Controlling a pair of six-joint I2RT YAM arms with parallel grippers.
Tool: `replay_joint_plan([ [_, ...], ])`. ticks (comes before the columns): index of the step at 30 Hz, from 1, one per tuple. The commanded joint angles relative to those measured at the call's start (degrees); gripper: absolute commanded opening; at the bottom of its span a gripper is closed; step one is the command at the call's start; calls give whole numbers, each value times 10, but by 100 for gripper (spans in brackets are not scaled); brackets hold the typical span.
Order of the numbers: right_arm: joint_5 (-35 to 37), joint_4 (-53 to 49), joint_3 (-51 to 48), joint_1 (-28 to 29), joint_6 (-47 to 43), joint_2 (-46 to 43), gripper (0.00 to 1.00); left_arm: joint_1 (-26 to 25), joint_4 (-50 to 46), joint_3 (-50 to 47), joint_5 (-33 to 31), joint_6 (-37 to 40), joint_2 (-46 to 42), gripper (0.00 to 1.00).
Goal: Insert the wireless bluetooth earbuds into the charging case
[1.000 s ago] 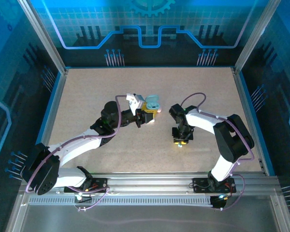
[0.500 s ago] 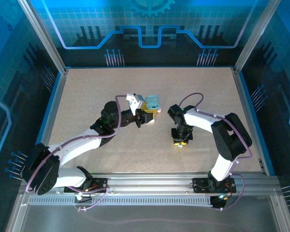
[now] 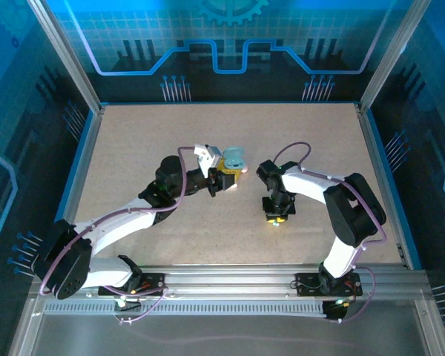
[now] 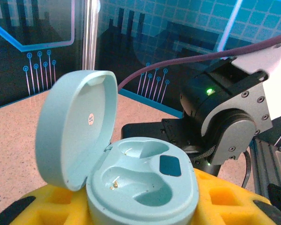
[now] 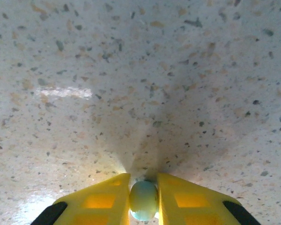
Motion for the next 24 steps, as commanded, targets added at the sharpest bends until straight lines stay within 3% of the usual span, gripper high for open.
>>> replay_joint_plan([
  [1,-51,3,16,-1,-17,-44,21,11,10,-14,-4,1,-21,29],
  [4,-147,42,12,-26,-25,-94,22,54,36,-39,8,-29,-38,29],
  [7,-306,115,-6,-69,-14,-142,22,87,40,-58,14,-42,-59,29],
  [13,-550,237,4,-117,28,-183,23,97,38,-69,19,-43,-69,28],
  [18,-662,345,9,-130,114,-193,23,96,87,-79,38,-55,-49,29],
  [24,-675,415,13,-140,196,-211,24,82,105,-80,43,-42,-36,28],
])
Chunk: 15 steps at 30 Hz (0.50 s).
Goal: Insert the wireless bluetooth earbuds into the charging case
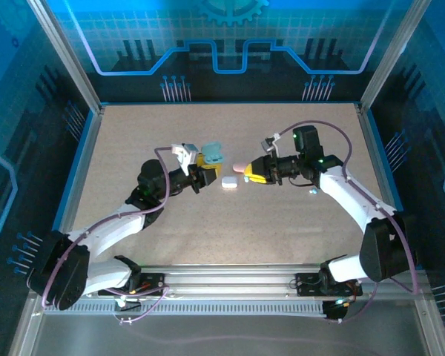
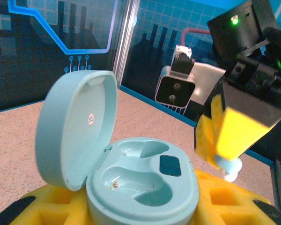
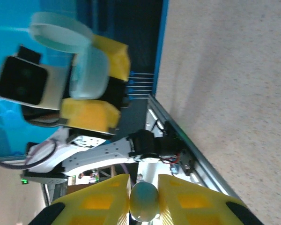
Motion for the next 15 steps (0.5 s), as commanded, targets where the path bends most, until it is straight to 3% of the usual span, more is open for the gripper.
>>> replay_joint_plan([
  [1,-51,68,15,-10,67,-20,24,-16,37,-3,13,16,9,29],
  [8,-41,108,18,-11,124,-32,25,-60,41,11,-20,56,42,29],
  [15,-29,89,28,-11,119,-42,24,-93,110,27,-40,31,104,29],
])
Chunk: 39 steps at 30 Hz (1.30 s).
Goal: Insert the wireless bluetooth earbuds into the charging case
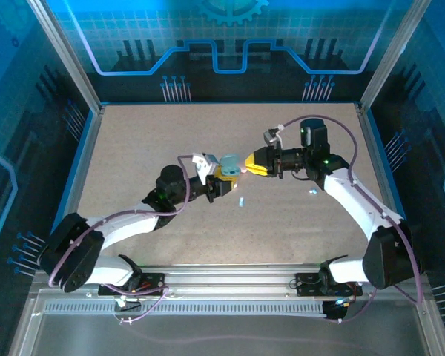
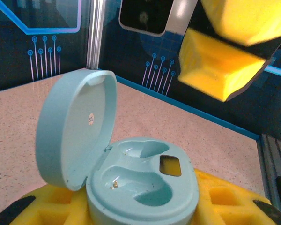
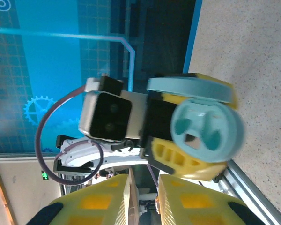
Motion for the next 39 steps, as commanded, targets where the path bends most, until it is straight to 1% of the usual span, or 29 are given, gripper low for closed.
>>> replay_joint_plan([
  [1,5,-29,25,-9,-14,-12,23,-10,63,24,-14,1,20,29],
  [3,48,-172,54,-14,-119,-8,23,-10,55,17,-63,7,9,28],
  [4,87,-241,66,-17,-171,-7,23,-9,45,12,-90,11,2,28],
  [5,130,-296,72,-19,-212,-5,23,-6,27,12,-111,15,-7,28],
  [6,162,-323,70,-19,-233,-4,23,-5,11,12,-119,18,-13,28],
  [8,226,-347,52,-20,-255,0,23,-5,-18,11,-144,25,-27,28],
  [10,281,-360,36,-15,-257,12,24,-5,-28,5,-173,25,-36,28],
  [12,316,-360,22,1,-265,31,26,-5,-40,3,-200,26,-47,28],
  [15,363,-345,19,37,-270,65,29,-4,-63,3,-225,42,-66,28],
  [18,422,-343,35,77,-283,117,31,-4,-76,1,-251,53,-85,28],
  [23,441,-330,90,123,-312,220,35,-3,-96,-4,-261,62,-114,28],
  [28,465,-364,191,162,-362,326,37,-3,-109,-12,-271,67,-144,28],
  [33,491,-388,260,182,-398,387,41,-3,-126,-16,-273,67,-167,28],
  [36,486,-411,292,187,-411,423,42,-3,-128,-19,-276,65,-173,28],
  [39,485,-419,302,197,-423,442,42,-3,-132,-19,-276,67,-176,29],
])
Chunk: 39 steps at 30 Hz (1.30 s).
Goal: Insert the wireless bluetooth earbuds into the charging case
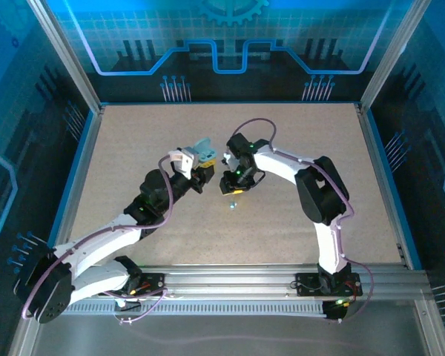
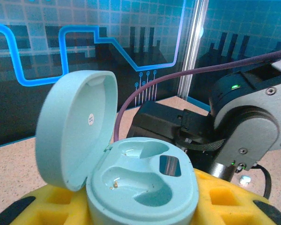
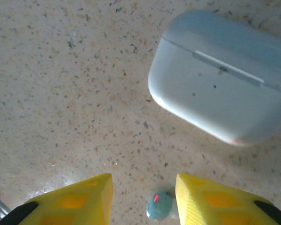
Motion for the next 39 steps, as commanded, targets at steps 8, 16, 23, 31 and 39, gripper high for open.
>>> replay_joint_plan([
  [8,0,-50,-10,23,-49,30,41,3,-6,-4,-9,5,-7,28],
  [16,-11,-61,-51,23,-61,-12,37,3,-4,-3,-5,-1,-2,28],
  [23,-50,-51,-100,24,-58,-56,34,3,-1,-4,-4,-2,1,29],
  [31,-76,-32,-131,28,-58,-90,39,3,3,-6,-2,-6,3,29],
  [39,56,-29,-96,15,-1,-90,40,3,-3,-8,-4,-6,-7,28],
])
